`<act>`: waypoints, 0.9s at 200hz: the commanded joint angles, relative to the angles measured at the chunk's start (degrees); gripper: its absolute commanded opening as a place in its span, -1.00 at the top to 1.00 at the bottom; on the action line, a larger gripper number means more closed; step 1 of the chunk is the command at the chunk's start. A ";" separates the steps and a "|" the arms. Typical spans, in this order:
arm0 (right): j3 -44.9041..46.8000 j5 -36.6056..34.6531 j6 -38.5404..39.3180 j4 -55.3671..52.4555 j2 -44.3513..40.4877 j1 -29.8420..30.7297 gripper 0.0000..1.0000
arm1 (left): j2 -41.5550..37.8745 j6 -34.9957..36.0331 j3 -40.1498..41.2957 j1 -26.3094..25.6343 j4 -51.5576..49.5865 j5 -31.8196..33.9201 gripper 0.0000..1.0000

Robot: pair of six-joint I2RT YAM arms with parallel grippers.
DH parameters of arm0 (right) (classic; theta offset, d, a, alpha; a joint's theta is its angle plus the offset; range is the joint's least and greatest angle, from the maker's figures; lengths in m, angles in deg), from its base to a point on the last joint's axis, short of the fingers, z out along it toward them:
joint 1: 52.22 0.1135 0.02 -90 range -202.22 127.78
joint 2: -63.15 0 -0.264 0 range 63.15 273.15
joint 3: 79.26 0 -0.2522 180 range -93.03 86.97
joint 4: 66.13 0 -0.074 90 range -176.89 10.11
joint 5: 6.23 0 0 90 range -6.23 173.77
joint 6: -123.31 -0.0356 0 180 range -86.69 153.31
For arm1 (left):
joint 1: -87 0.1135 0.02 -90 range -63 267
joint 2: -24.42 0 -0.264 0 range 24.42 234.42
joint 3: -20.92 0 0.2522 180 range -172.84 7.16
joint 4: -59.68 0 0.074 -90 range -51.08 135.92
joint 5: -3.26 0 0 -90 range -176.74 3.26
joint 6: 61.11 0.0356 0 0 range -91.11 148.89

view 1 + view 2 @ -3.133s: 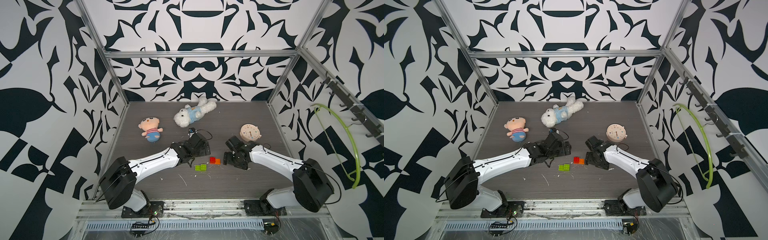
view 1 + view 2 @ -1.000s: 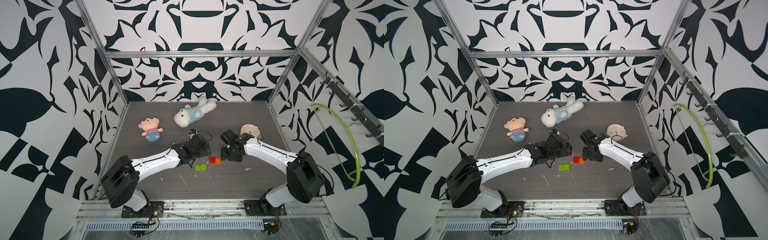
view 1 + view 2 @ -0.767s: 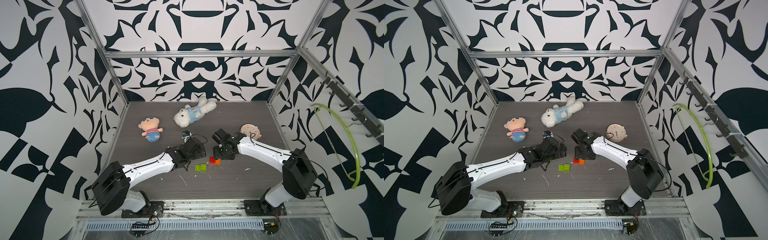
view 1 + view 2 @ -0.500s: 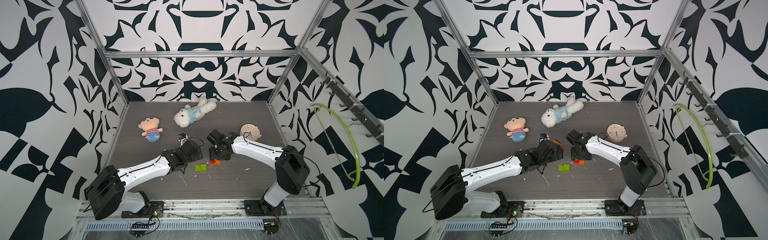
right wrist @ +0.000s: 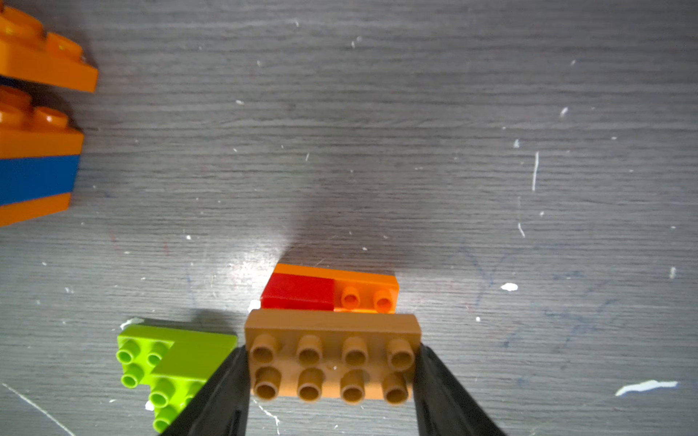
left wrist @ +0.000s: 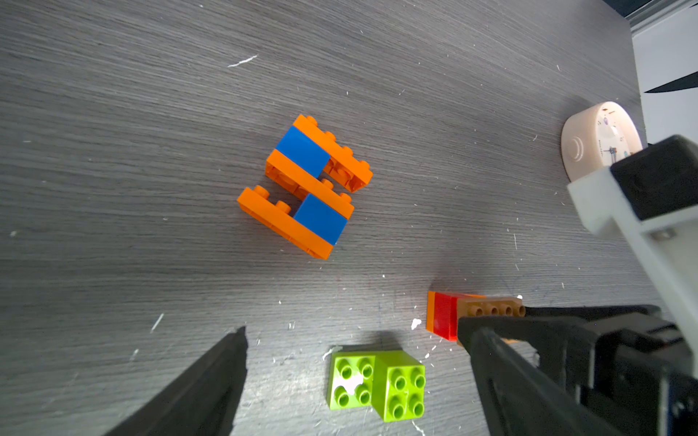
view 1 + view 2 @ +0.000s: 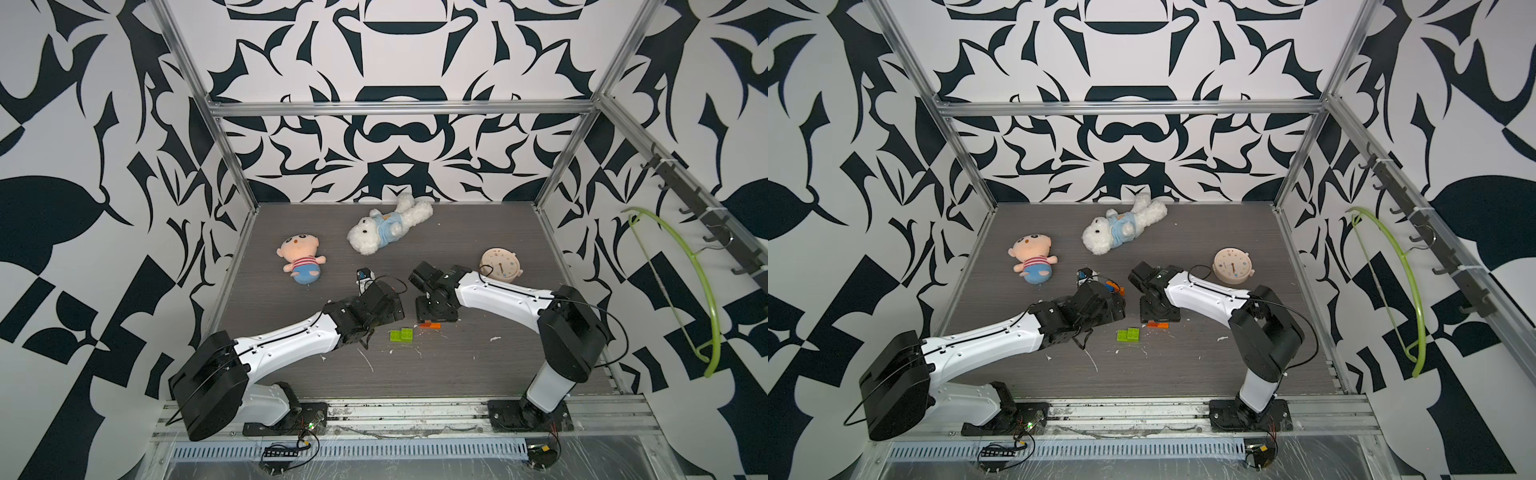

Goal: Assemble the number 5 with lego
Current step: Assemble the lego brick with the lego brick.

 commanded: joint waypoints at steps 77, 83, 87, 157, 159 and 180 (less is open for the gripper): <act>-0.66 -3.23 -3.89 -1.29 0.73 0.88 -0.20 | 0.54 0.14 -0.40 0.08 -0.56 0.21 -0.99; -0.56 -3.09 -3.92 -1.08 0.78 1.05 -0.20 | 0.56 0.19 -0.45 0.08 -0.57 0.10 -0.98; -0.61 -3.09 -4.02 -1.08 0.85 1.10 -0.20 | 0.57 0.19 -0.42 0.08 -0.52 0.03 -0.98; -1.40 -3.52 -3.24 -2.69 2.97 1.89 -0.14 | 1.02 0.27 -0.52 0.10 -0.87 -0.24 -0.99; -1.37 -3.46 -3.14 -2.69 2.97 1.93 -0.14 | 0.97 0.25 -0.57 0.08 -0.86 -0.23 -0.98; -1.10 -3.04 -2.68 -2.80 3.45 1.94 -0.14 | 0.71 0.21 -0.41 0.08 -0.97 0.03 -0.98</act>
